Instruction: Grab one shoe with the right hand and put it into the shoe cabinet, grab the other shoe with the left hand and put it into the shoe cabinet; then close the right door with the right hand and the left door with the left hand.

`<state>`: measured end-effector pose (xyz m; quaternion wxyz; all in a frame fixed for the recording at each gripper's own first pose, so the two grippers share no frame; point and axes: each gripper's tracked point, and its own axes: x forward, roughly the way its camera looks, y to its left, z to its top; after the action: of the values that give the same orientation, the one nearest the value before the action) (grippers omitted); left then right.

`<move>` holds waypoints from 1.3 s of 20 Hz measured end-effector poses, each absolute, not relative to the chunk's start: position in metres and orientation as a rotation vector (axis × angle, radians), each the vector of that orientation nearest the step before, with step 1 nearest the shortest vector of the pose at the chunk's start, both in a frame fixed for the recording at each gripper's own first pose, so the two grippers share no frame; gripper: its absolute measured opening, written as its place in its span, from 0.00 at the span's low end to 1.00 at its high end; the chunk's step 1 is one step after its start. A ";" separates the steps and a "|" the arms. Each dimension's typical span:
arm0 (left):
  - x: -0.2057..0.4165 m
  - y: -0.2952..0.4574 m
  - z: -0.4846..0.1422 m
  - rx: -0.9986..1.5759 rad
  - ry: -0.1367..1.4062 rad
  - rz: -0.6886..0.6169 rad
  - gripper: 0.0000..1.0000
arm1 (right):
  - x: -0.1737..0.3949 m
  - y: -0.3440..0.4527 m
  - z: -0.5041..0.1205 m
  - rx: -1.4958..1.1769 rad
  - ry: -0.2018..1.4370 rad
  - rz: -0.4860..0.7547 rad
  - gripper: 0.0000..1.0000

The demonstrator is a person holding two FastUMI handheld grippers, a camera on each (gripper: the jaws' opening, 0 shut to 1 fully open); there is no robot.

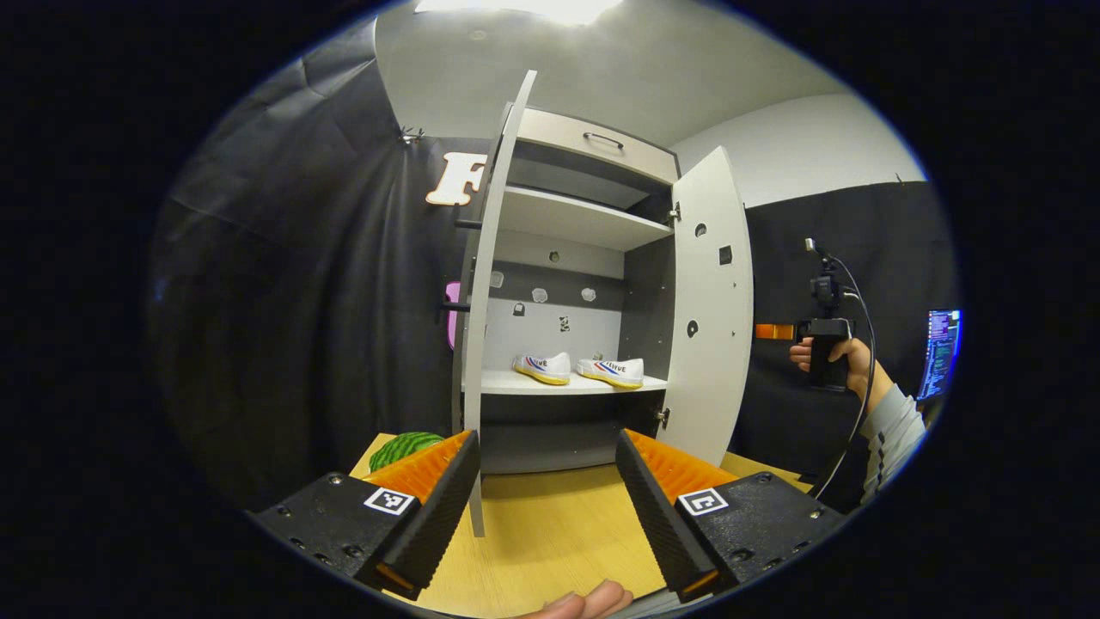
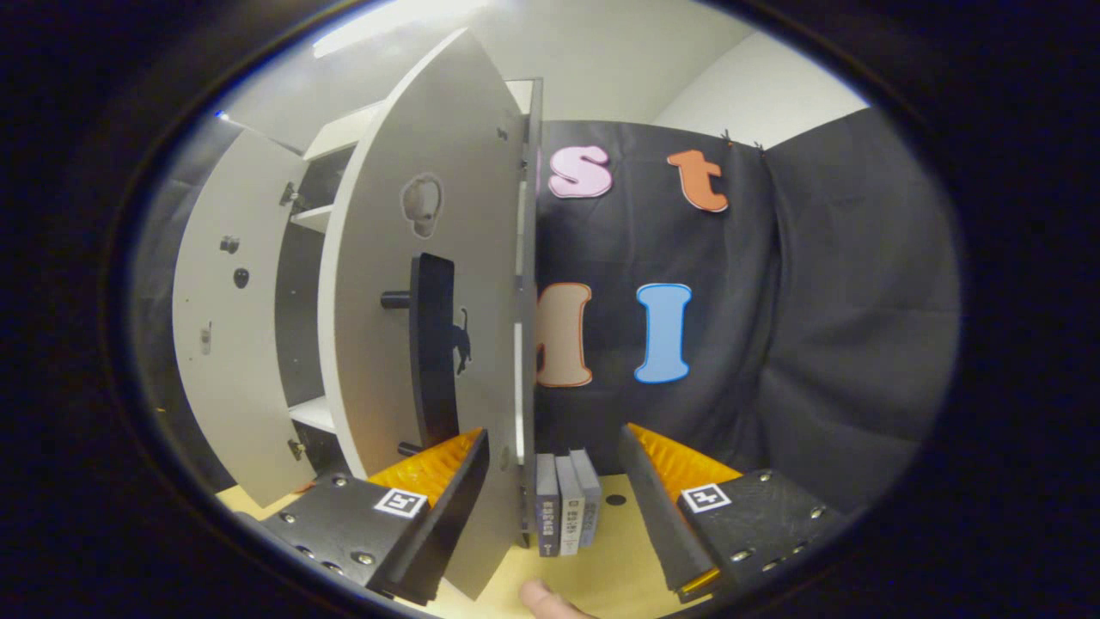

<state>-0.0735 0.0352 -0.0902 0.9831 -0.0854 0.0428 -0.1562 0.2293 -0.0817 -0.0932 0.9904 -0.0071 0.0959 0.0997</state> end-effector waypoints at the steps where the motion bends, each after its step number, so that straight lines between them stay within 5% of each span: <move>1: -0.073 0.036 -0.093 -0.175 0.092 -0.314 0.96 | 0.229 -0.072 -0.095 -0.007 0.197 0.216 0.89; 13: -0.059 0.066 -0.111 -0.181 0.131 -0.261 0.96 | 0.264 0.060 -0.127 -0.022 0.249 0.256 0.95; 16: -0.059 0.069 -0.113 -0.171 0.143 -0.247 0.96 | 0.270 0.064 -0.134 0.009 0.249 0.206 0.91; 18: -0.056 0.072 -0.110 -0.163 0.133 -0.236 0.96 | 0.271 0.066 -0.132 0.057 0.246 0.209 0.99; 20: -0.054 0.080 -0.106 -0.160 0.121 -0.215 0.96 | 0.272 0.069 -0.137 0.114 0.274 0.218 0.91; 26: -0.040 0.110 -0.092 -0.134 0.100 -0.146 0.96 | 0.265 0.059 -0.142 0.090 0.266 0.183 0.91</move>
<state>-0.0396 0.1096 -0.0915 0.9939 -0.0667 0.0500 -0.0728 0.2648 0.0591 -0.1420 0.9860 0.0446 0.1323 0.0913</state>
